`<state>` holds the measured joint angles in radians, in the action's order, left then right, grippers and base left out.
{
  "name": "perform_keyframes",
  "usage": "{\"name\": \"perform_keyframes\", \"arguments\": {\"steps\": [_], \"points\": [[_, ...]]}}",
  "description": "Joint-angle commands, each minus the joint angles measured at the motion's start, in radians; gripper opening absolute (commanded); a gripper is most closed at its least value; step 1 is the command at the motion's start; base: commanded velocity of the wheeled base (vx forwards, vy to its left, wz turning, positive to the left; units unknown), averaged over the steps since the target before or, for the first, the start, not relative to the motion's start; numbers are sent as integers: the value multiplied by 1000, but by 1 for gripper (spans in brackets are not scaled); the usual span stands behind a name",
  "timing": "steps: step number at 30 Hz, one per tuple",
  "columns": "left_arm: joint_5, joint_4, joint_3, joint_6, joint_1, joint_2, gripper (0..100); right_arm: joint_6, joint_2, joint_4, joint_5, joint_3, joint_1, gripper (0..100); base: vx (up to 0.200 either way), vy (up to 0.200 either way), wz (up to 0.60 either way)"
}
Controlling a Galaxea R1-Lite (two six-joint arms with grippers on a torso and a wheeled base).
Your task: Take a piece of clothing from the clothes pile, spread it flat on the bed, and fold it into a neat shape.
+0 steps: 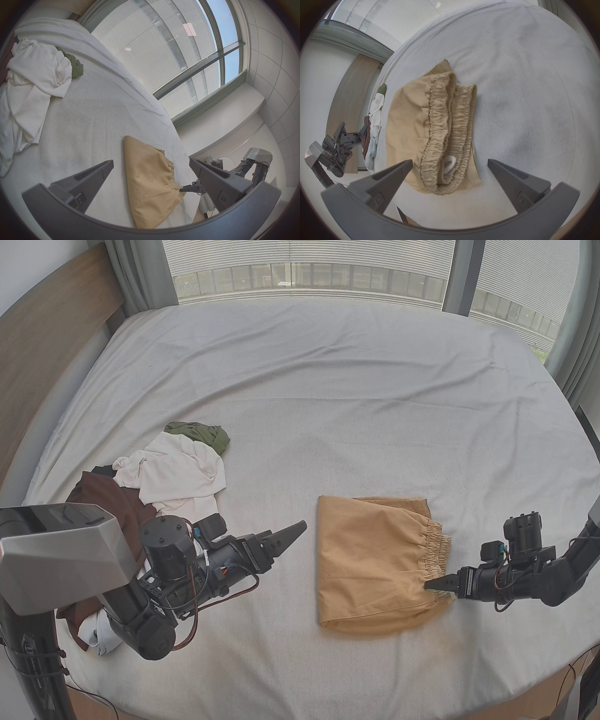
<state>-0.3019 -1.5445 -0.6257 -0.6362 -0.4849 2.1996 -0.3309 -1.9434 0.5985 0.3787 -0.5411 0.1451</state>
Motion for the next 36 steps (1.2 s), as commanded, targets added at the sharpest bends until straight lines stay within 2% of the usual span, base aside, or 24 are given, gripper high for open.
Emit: {"name": "perform_keyframes", "arguments": {"steps": [1, 12, 18, 25, 26, 36], "points": [[0, 0, 0, 10, 2, 2, 100, -2, -52, 1, 20, 1, 4, 100, 0, 0, 0], [-2, 0, 0, 13, 2, 2, 100, -37, -118, 35, 98, -19, 51, 100, 0, 0, 0], [-2, 0, -2, 15, 0, 2, 100, -106, -132, 168, 100, -17, 67, 100, 0, 0, 0], [-2, 0, -2, 15, 0, 2, 100, -120, -132, 228, 98, -13, 70, 100, 0, 0, 0], [-2, 0, -2, 15, 0, 2, 100, -122, -132, 230, 98, -11, 70, 0, 0, 0, 0], [1, 0, -8, 15, 0, 2, 100, -132, -109, 236, 104, -11, 102, 0, 0, 0, 0]]}}
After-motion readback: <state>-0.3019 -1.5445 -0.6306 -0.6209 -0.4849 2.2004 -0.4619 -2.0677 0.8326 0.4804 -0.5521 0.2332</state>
